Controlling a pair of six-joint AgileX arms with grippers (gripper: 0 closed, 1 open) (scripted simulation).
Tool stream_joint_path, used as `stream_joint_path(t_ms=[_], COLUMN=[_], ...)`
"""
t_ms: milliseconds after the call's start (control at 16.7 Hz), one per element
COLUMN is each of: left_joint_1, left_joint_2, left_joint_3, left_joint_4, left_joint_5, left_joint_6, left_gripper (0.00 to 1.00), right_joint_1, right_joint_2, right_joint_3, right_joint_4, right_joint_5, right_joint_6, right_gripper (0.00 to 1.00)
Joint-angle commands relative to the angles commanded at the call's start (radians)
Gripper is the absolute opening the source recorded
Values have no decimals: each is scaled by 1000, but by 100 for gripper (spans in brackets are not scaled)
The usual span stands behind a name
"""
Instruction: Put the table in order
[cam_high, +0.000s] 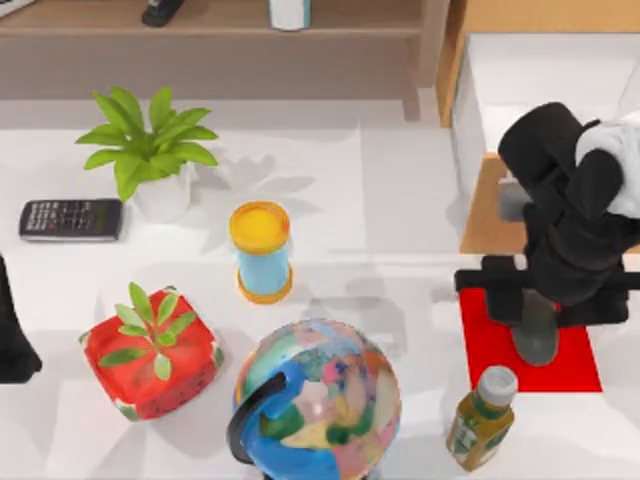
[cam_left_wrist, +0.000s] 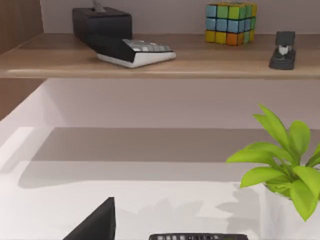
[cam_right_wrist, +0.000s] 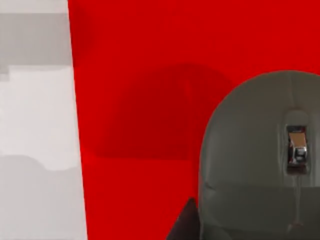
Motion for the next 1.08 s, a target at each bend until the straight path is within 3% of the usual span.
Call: stream_joint_path(t_ms=[360,1080], left_joint_1=[0,0], left_joint_2=[0,0], left_joint_3=[0,0], left_joint_4=[0,0], left_joint_5=[0,0], left_joint_6=[0,0], left_gripper=[100,100], right_joint_1=[0,4], right_joint_2=[0,-20], right_joint_3=[0,-11], right_joint_4=[0,26], right_joint_5=[0,5], right_joint_6=[0,-13], right_gripper=[98,100])
